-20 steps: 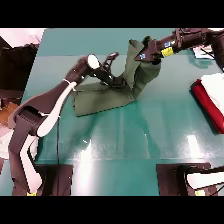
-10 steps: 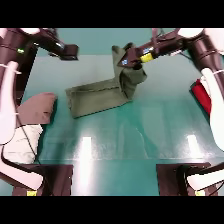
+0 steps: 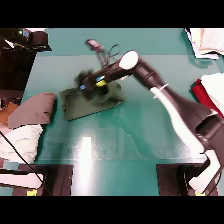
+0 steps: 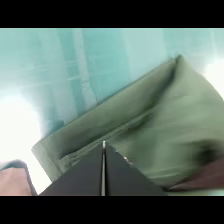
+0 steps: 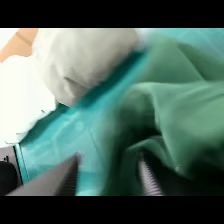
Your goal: Fold the shirts.
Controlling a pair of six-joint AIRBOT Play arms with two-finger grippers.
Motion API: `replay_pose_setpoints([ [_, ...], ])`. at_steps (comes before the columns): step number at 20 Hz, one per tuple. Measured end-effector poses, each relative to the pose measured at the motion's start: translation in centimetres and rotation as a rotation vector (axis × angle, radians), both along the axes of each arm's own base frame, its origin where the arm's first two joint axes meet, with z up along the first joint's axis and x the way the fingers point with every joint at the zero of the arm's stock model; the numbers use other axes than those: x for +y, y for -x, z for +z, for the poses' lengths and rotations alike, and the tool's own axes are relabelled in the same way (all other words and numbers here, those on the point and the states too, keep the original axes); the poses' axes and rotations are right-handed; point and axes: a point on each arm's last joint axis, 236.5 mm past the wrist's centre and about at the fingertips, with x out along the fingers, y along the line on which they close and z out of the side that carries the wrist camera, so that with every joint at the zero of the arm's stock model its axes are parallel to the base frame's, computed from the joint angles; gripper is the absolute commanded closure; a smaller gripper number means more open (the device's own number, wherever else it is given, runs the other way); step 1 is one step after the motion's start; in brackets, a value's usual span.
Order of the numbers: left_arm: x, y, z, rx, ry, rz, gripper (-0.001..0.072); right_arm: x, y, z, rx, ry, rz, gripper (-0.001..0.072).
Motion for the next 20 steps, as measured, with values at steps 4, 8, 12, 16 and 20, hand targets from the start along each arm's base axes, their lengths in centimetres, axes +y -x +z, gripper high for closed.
replay_pose_setpoints([
  [4, 0.3, 0.5, -0.1, 0.019, -0.006, -0.001, 0.0683, 2.4, 0.7, 1.3, -0.067, -0.034, 0.037, 0.0196],
  [8, 0.3, 1.1, -0.8, 0.054, -0.007, -0.008, 0.0681, -3.1, -2.8, 1.8, -0.054, -0.007, -0.047, 0.0196],
  [12, -1.3, 2.3, -4.9, 0.177, 0.051, -0.048, 0.0322, -11.6, -6.3, -1.3, 0.079, 0.074, -0.148, 0.0044],
  [16, -3.9, 4.2, -11.2, 0.348, 0.177, -0.077, 0.0351, -18.4, -7.9, -5.8, 0.248, 0.128, -0.26, 0.0085],
  [20, -5.5, 5.5, -15.1, 0.433, 0.264, -0.072, 0.0351, -21.5, -8.2, -10.4, 0.408, 0.164, -0.312, 0.0088],
])
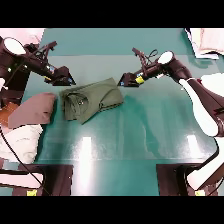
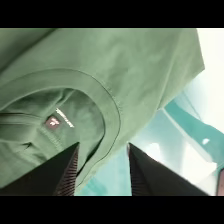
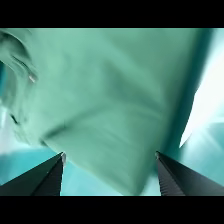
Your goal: Fold the shirts.
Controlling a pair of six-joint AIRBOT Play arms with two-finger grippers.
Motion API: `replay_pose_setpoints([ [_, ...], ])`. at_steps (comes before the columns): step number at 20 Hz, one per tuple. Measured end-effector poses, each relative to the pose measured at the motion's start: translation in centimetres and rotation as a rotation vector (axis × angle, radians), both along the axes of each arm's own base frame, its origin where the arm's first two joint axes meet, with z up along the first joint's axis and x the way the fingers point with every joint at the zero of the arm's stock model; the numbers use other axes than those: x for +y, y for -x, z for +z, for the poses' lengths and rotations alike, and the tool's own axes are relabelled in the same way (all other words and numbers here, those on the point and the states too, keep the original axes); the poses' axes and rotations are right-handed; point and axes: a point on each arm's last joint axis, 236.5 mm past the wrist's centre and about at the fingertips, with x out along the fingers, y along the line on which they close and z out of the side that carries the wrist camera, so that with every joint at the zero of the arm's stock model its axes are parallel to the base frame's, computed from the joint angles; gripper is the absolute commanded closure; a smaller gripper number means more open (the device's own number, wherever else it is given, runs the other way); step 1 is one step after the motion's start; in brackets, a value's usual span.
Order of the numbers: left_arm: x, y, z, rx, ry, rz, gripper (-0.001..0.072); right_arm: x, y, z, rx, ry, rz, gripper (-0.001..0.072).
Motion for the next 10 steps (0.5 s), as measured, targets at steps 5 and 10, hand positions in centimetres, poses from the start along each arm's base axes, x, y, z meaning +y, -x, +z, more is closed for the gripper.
replay_pose_setpoints([
  [5, -0.5, -0.3, 0.5, -0.031, 0.03, 0.008, 0.0352, 0.3, -0.2, -3.8, 0.124, 0.006, 0.028, 0.0088],
  [10, -0.7, -1.2, 4.4, -0.141, 0.04, 0.004, 0.0352, 4.3, -0.6, -5.1, 0.169, -0.054, 0.076, 0.0088],
])
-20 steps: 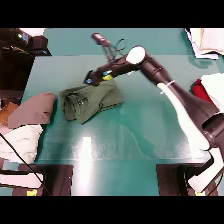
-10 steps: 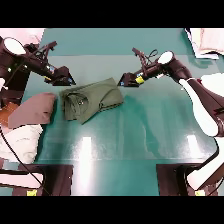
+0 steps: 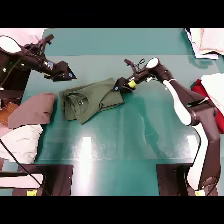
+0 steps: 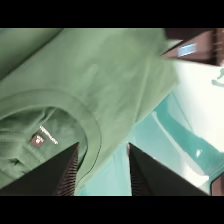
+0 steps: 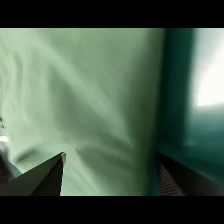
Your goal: Fold the shirts.
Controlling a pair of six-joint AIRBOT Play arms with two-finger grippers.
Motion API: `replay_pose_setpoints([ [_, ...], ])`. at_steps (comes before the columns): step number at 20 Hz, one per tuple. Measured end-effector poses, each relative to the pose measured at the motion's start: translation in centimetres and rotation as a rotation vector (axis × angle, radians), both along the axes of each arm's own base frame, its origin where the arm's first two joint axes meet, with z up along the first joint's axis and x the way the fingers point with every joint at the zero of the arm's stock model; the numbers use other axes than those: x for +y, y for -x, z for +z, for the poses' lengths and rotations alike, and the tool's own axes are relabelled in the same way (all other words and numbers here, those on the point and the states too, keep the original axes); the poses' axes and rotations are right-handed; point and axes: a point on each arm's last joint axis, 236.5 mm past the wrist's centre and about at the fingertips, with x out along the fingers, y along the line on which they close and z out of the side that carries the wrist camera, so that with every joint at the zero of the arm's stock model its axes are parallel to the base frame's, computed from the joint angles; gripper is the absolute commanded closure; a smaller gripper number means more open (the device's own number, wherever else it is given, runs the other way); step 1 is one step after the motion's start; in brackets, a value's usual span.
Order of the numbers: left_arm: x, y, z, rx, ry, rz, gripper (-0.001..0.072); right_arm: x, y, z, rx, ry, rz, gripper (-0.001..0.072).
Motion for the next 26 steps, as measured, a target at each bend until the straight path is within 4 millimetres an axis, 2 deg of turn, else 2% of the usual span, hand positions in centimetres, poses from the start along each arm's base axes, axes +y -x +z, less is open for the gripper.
replay_pose_setpoints([
  [1, 0.0, -0.1, 0.9, -0.023, 0.001, 0.0, 0.0352, 1.0, 0.1, -0.1, 0.007, -0.016, 0.005, 0.0091],
  [2, -0.1, -0.1, 1.7, -0.041, 0.003, -0.001, 0.0352, 1.9, 0.1, -0.3, 0.014, -0.034, 0.004, 0.0178],
  [3, -0.1, -0.1, 2.3, -0.057, 0.006, -0.002, 0.0352, 2.7, 0.1, -0.5, 0.016, -0.045, -0.005, 0.0318],
  [5, -0.1, 0.1, 3.2, -0.079, 0.005, -0.004, 0.0352, 4.0, 0.0, -1.1, 0.018, -0.059, -0.023, 0.0663],
  [6, -0.1, 0.2, 3.5, -0.084, 0.004, -0.006, 0.0351, 4.4, -0.2, -0.9, 0.015, -0.076, -0.032, 0.0693],
  [9, -0.2, 0.7, 3.8, -0.081, 0.002, -0.017, 0.0352, 5.0, -0.7, 0.3, -0.032, -0.11, -0.028, 0.0694],
  [10, -0.2, 0.8, 3.9, -0.079, 0.001, -0.021, 0.0351, 4.6, -1.0, 1.5, -0.052, -0.124, -0.033, 0.0694],
  [12, -0.2, 1.1, 3.9, -0.072, 0.0, -0.028, 0.0352, 2.5, -2.5, 4.1, -0.112, -0.127, -0.056, 0.0694],
  [14, -0.2, 1.2, 3.9, -0.07, -0.002, -0.032, 0.0353, -1.0, -3.9, 7.5, -0.177, -0.117, -0.086, 0.0694],
  [16, -0.2, 1.3, 3.9, -0.067, -0.003, -0.038, 0.0353, -6.1, -5.7, 10.6, -0.253, -0.08, -0.144, 0.0694],
  [19, -0.2, 1.3, 3.9, -0.068, -0.002, -0.038, 0.0353, -15.7, -7.9, 15.1, -0.369, 0.006, -0.278, 0.0695],
  [21, -0.3, 1.3, 3.9, -0.068, 0.0, -0.039, 0.0353, -22.7, -8.8, 17.3, -0.427, 0.075, -0.388, 0.0695],
  [23, -0.4, 1.3, 4.0, -0.069, 0.005, -0.039, 0.0353, -29.7, -9.2, 19.1, -0.474, 0.128, -0.513, 0.0694],
  [26, -0.5, 1.4, 4.1, -0.068, 0.012, -0.041, 0.0353, -39.2, -9.1, 20.8, -0.523, 0.193, -0.7, 0.0694],
])
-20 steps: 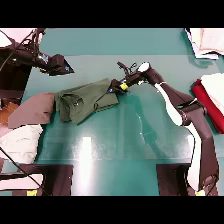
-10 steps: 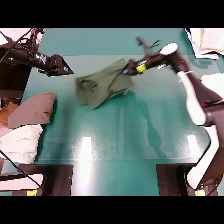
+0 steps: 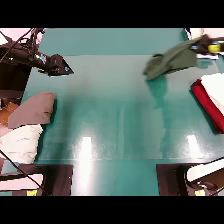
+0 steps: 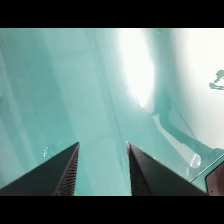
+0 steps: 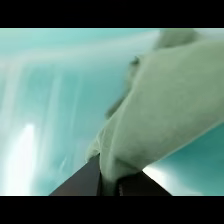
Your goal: Fold the shirts.
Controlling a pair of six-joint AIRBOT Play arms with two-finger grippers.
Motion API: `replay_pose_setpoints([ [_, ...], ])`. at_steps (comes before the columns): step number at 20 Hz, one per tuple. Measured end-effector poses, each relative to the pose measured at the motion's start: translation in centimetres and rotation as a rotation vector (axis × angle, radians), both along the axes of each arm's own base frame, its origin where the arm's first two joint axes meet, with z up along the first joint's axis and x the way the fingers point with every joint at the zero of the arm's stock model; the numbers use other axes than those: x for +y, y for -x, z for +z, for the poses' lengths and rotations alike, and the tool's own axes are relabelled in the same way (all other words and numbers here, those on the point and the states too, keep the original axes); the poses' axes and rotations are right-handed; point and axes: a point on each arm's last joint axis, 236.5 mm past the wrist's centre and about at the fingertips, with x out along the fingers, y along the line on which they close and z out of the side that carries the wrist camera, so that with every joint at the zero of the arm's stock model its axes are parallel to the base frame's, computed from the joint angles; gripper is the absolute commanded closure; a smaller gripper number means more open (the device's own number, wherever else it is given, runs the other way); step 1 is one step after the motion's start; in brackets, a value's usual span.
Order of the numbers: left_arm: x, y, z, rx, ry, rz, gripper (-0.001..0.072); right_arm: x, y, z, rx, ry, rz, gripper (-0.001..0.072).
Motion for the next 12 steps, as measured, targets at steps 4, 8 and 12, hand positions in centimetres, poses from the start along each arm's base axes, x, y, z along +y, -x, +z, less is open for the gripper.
replay_pose_setpoints([
  [4, -0.1, 0.2, 0.0, 0.011, 0.005, -0.002, 0.0678, -9.8, 1.2, 1.3, -0.053, 0.027, -0.206, 0.0695],
  [8, -0.2, 0.3, 0.0, 0.019, 0.01, 0.0, 0.0683, -15.4, 2.6, 2.6, -0.105, 0.015, -0.328, 0.0695],
  [12, -0.2, 0.3, 0.0, 0.021, 0.011, 0.001, 0.0683, -17.9, 3.5, 5.4, -0.178, 0.005, -0.375, 0.0695],
])
